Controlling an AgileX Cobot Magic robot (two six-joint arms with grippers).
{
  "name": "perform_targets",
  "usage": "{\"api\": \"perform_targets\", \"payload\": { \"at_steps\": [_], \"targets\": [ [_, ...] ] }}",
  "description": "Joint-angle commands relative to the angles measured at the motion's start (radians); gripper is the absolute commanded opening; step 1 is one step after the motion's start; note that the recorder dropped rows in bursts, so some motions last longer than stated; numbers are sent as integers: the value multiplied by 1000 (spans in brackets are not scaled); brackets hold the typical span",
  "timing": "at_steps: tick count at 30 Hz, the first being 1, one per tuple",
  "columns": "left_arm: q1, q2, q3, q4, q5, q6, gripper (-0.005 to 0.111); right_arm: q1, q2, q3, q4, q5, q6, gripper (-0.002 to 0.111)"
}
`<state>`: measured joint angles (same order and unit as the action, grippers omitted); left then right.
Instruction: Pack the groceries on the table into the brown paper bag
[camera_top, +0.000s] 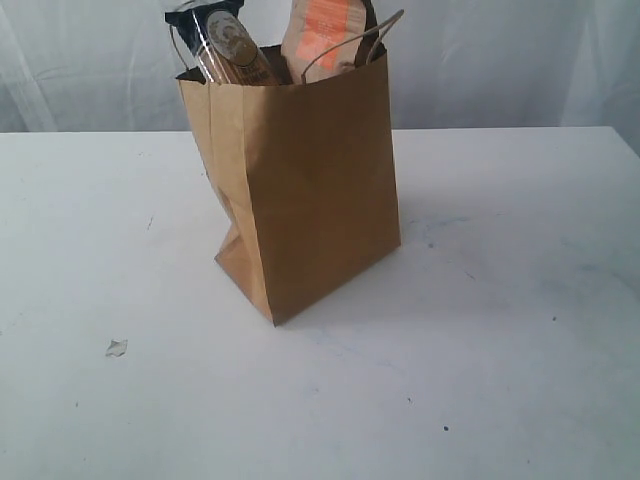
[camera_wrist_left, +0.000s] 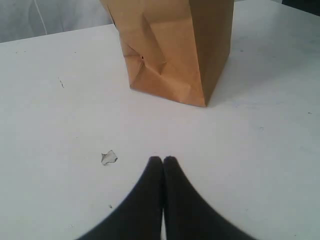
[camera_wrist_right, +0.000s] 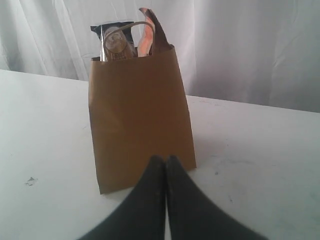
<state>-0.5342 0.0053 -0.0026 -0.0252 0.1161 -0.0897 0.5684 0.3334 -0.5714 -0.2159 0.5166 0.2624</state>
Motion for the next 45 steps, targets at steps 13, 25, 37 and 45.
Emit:
{"api": "perform_targets", "payload": {
  "at_steps": [13,25,37,45],
  "targets": [
    [5,-5,3,-5,1,0,0,-1,-7,23,-29,20,3,0],
    [5,-5,3,-5,1,0,0,-115,-173,352,-88,-286,3,0],
    [5,-5,3,-5,1,0,0,-175,-306,537,-93,-293,3,0],
    [5,-5,3,-5,1,0,0,-220,-333,571,-88,-319,5,0]
  ]
}}
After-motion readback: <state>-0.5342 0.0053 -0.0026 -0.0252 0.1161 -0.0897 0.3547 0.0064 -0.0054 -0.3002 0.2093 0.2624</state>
